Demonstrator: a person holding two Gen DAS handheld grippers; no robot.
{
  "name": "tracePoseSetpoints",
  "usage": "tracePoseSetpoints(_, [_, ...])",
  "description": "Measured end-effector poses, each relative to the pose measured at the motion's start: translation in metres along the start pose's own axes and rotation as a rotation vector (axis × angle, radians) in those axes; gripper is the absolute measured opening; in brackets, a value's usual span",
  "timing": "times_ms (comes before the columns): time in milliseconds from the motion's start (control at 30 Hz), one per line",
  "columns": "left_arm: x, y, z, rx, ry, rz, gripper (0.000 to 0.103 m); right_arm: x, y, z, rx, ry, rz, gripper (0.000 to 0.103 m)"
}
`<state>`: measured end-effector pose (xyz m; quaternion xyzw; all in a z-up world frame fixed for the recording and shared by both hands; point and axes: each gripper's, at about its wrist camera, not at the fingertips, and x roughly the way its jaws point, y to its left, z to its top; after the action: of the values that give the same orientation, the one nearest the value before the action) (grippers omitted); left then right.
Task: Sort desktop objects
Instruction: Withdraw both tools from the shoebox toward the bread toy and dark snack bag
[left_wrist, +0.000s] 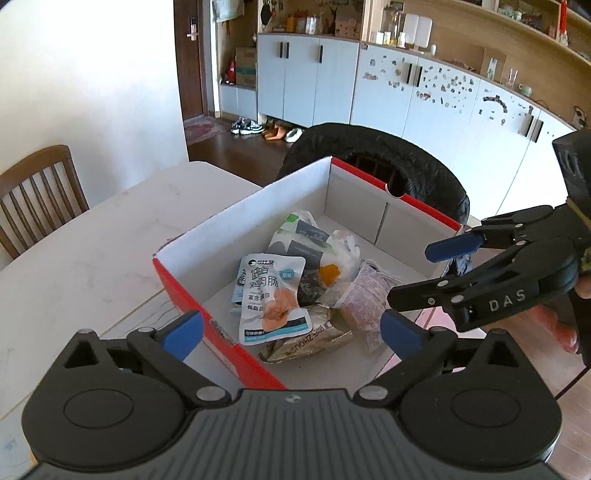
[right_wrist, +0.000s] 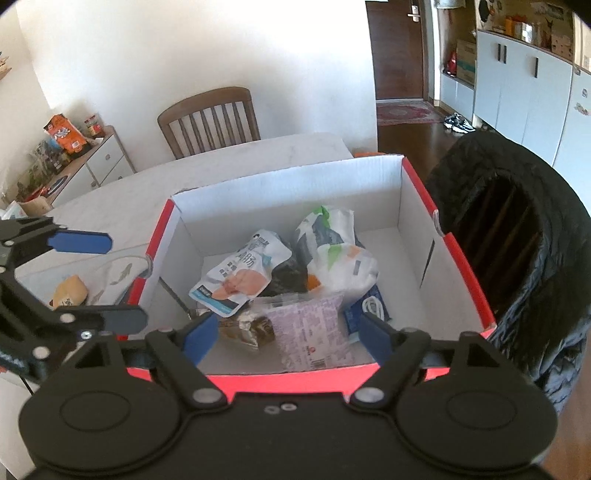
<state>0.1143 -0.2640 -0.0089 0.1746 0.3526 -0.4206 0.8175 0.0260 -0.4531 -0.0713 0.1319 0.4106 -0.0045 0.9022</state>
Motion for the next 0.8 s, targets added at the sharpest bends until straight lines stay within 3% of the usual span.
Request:
tracePoseSetpoints(467, [-0.052, 0.042, -0.041, -0.042, -0.017, -0.023, 0.103, 0.000, 0.065, -0.006, 0.001, -0.004, -0.022, 0.084])
tracePoseSetpoints(800, [-0.095, 0.087, -0.087, -0.084, -0.029, 0.036, 0.103, 0.023, 0.143, -0.006, -0.093, -0.001, 0.016, 0.085])
